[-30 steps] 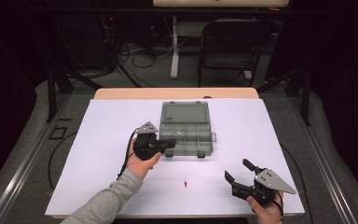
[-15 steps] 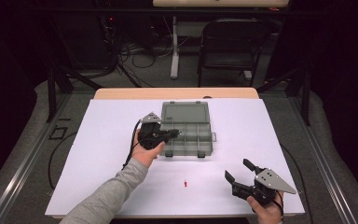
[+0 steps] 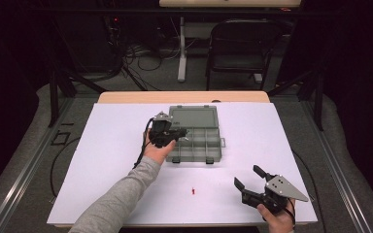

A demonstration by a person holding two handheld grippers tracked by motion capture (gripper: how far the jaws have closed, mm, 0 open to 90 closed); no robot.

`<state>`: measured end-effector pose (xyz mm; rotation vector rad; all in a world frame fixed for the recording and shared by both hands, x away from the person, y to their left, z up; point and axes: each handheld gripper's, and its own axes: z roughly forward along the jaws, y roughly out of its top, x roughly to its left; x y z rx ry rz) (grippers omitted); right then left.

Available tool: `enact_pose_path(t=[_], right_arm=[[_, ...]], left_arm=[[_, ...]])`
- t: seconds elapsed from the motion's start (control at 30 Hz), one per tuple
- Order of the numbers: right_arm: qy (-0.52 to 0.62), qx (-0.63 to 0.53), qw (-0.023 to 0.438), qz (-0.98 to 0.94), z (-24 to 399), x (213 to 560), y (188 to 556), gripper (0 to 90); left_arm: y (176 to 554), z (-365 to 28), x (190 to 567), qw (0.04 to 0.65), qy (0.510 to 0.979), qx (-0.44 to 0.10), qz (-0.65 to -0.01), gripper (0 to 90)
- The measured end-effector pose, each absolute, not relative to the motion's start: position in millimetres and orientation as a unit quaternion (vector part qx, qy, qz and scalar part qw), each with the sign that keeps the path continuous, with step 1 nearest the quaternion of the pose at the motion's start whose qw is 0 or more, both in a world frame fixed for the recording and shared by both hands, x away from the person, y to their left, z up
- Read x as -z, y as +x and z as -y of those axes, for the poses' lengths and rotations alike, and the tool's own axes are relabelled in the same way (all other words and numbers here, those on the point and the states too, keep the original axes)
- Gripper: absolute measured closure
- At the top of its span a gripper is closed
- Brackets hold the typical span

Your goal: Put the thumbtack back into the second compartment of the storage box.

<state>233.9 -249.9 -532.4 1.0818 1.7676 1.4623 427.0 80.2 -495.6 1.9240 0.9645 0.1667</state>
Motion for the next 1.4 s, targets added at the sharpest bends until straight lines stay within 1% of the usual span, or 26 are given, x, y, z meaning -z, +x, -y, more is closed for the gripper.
enact_pose_path(t=[0.27, 0.7, 0.83, 1.3, 1.33, 1.4], right_arm=[[0.408, -0.551, 0.297, -0.665, 250, 532, 234, 19.2], [0.408, -0.551, 0.296, -0.665, 249, 532, 234, 19.2], [0.408, -0.551, 0.296, -0.665, 249, 532, 234, 19.2], [0.407, -0.551, 0.296, -0.666, 249, 533, 234, 19.2], [0.407, -0.551, 0.296, -0.666, 249, 533, 234, 19.2], [0.408, -0.551, 0.296, -0.666, 249, 533, 234, 19.2]], left_arm=[[437, -72, 506, 0.457, 0.787, -0.079, -0.406, 89.6], [451, -66, 522, 0.436, 0.789, -0.082, -0.425, 89.6], [452, -66, 524, 0.427, 0.794, -0.083, -0.425, 89.6], [453, -64, 527, 0.424, 0.794, -0.086, -0.428, 89.4], [452, -64, 527, 0.424, 0.793, -0.088, -0.428, 88.4], [452, -64, 526, 0.425, 0.790, -0.092, -0.432, 83.2]])
